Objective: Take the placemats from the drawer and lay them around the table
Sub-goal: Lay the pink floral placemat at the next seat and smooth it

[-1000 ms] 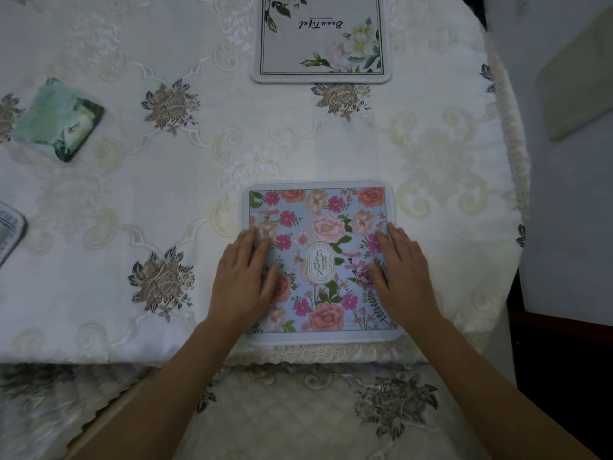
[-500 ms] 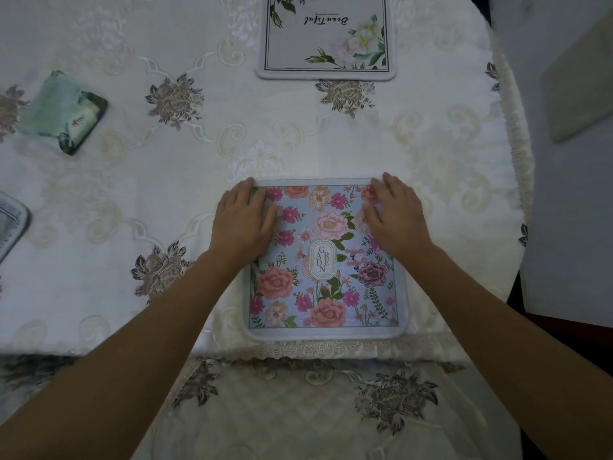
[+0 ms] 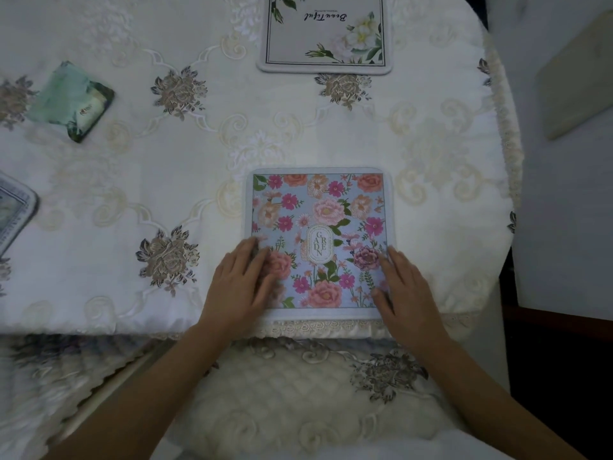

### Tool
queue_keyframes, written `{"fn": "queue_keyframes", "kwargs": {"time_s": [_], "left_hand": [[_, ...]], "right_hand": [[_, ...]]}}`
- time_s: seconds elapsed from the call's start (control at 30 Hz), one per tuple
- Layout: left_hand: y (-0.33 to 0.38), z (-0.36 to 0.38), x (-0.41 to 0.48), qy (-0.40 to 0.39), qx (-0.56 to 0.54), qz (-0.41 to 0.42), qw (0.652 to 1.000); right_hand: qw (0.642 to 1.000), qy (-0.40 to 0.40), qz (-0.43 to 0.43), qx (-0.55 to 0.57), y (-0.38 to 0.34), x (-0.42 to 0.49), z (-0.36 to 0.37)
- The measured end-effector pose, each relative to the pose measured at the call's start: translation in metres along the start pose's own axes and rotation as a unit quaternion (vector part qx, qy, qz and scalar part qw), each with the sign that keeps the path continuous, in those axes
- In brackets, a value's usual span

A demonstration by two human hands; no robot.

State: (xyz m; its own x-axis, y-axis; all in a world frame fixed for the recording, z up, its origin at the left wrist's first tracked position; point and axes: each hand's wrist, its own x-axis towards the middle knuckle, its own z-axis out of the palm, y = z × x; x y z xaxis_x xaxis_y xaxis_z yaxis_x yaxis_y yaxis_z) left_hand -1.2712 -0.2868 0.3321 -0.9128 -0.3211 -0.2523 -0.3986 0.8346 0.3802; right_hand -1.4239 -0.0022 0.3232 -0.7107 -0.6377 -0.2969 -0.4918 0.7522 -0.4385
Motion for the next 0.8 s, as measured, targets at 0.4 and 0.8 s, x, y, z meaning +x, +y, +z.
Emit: {"fn": "queue_keyframes", "kwargs": {"time_s": [0.4, 0.8], "left_hand": [[0.029, 0.01, -0.03, -0.041, -0.016, 0.089, 0.995], [-0.013, -0.002, -0.054, -0.085, 0.052, 0.122, 0.988]], "right_hand": [[0.977, -0.069, -0.187, -0.075, -0.043, 0.002, 0.004], [0.941, -0.18, -0.242, -0.151, -0.012, -0.01, -0.012]]}}
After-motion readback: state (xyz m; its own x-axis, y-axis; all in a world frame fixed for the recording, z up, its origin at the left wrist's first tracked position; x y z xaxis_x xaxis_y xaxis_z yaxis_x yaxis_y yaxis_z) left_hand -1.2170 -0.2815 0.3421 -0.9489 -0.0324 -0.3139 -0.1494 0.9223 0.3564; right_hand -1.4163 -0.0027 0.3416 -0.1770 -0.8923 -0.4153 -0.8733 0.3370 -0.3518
